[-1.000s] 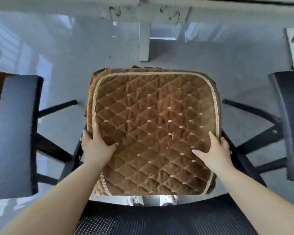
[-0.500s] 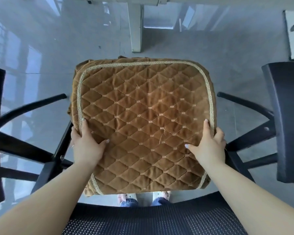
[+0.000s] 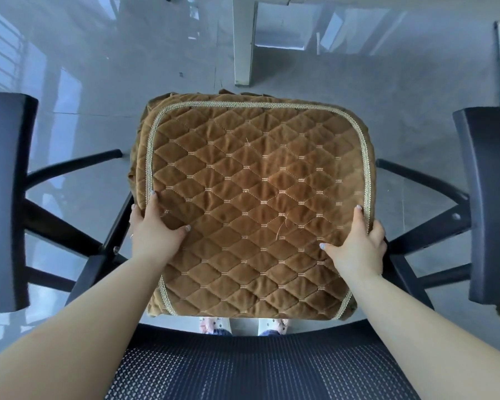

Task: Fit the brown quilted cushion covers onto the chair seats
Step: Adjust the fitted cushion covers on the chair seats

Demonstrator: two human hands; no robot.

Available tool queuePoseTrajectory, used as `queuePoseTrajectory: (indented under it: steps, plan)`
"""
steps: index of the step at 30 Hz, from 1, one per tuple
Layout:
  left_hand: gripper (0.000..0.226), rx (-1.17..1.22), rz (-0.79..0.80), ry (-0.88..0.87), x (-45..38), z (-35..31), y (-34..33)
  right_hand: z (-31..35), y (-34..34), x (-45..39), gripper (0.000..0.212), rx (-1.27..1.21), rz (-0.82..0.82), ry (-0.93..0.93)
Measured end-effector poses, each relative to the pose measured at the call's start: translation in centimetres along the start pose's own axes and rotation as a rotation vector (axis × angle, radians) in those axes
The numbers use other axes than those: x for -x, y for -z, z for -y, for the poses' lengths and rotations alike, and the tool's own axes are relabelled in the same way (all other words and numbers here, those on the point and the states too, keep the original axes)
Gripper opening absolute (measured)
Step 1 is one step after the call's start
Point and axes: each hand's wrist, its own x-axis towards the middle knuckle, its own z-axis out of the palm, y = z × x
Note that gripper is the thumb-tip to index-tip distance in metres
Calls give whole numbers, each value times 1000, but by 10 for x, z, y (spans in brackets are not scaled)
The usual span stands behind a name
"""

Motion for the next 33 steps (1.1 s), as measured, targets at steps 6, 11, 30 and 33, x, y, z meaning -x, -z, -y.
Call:
queuePoseTrajectory:
  steps: [6,11,30,33]
  plan:
    - [71,241,100,93,31,-16,28,11,31,21,82,-35,-17,28]
    - [46,704,191,161,88,-34,51,62,59,69,65,-179,78,277]
    - [33,1185,-289,-18,277,105,342,266,110,424,34,-398,499,1019]
    - [31,1213,-365,-36,298,157,389,287,94,481,31,-380,520,1065]
